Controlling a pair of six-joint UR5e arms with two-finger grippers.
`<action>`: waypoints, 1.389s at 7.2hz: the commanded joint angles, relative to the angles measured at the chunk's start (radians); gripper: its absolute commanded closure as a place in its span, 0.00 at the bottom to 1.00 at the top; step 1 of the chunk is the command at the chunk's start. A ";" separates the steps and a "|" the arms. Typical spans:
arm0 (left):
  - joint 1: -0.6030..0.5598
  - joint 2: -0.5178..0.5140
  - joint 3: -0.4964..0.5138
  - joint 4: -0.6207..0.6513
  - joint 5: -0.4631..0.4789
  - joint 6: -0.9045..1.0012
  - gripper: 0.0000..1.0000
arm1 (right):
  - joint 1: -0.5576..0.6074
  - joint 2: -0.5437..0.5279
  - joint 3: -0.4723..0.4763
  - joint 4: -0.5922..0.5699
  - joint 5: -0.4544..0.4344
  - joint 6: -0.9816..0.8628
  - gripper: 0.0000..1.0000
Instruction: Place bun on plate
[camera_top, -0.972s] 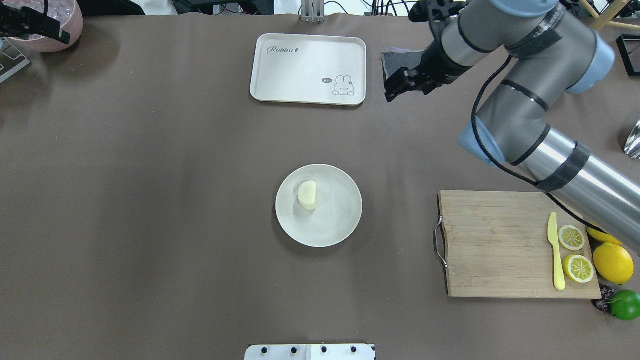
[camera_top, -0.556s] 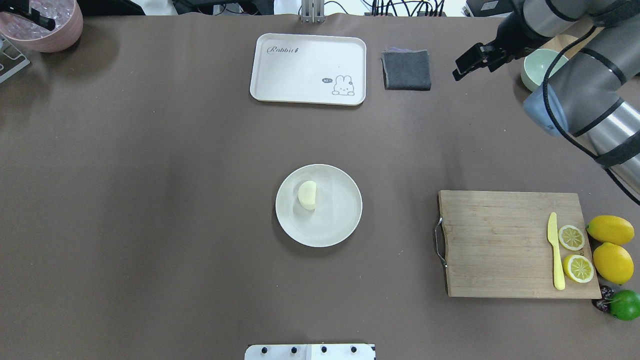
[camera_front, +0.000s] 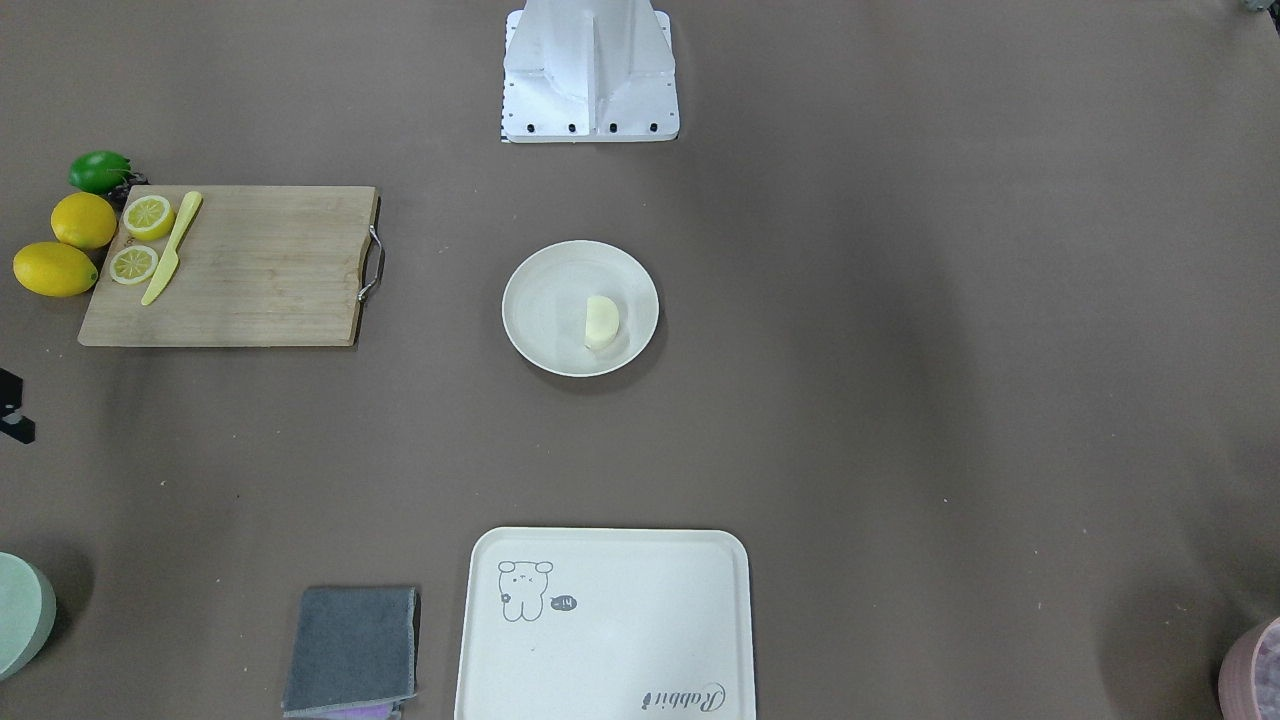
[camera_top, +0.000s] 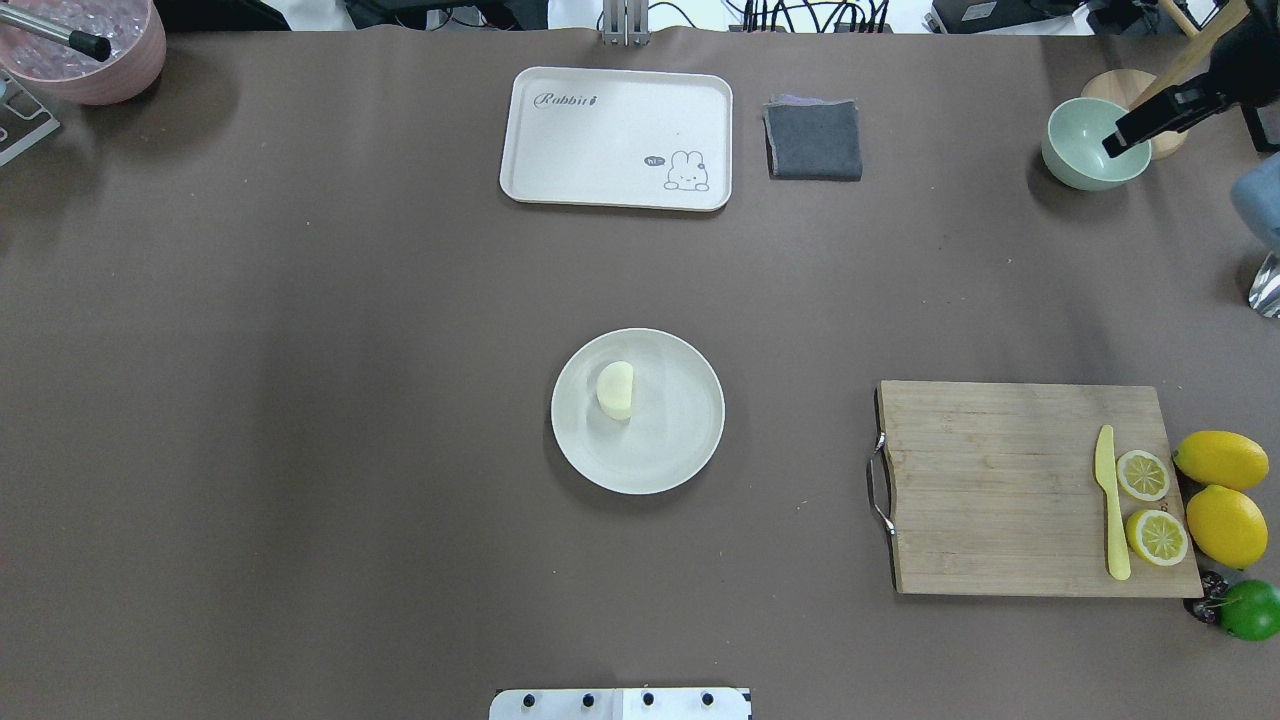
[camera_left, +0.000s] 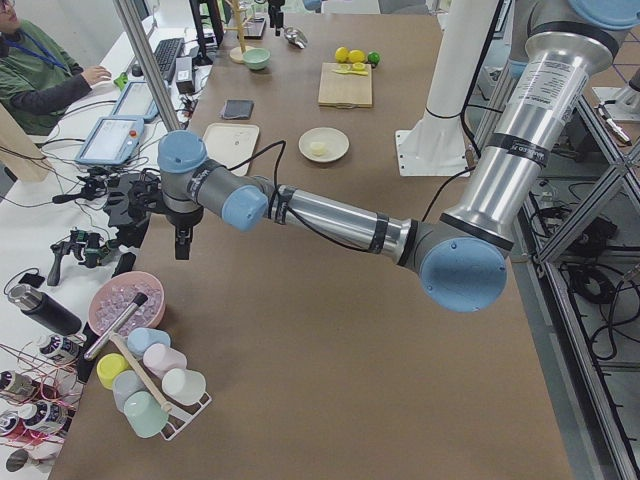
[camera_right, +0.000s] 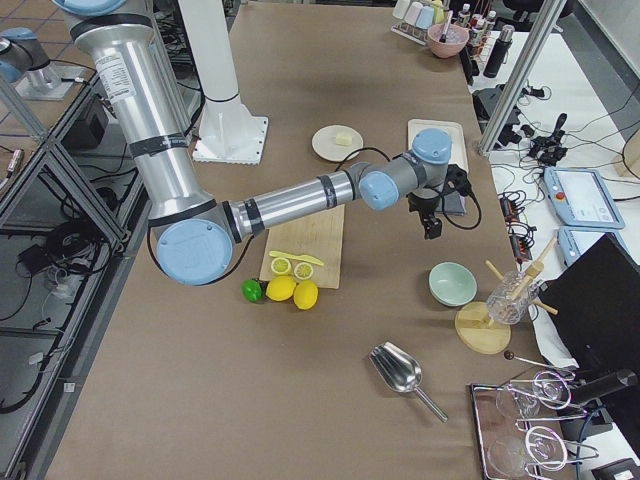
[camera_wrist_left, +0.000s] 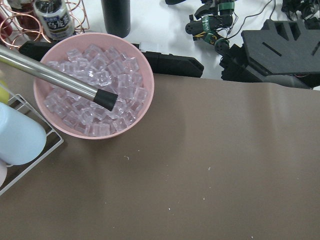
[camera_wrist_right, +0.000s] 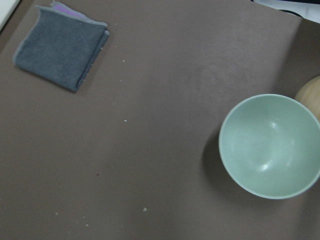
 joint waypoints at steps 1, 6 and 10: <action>-0.068 0.006 0.068 0.038 -0.004 0.181 0.02 | 0.081 -0.046 -0.019 -0.001 0.002 -0.063 0.00; -0.130 0.015 0.063 0.166 -0.007 0.252 0.02 | 0.176 -0.137 -0.030 0.002 0.002 -0.060 0.00; -0.127 0.012 0.002 0.305 -0.007 0.253 0.02 | 0.181 -0.143 -0.035 0.001 -0.003 -0.048 0.00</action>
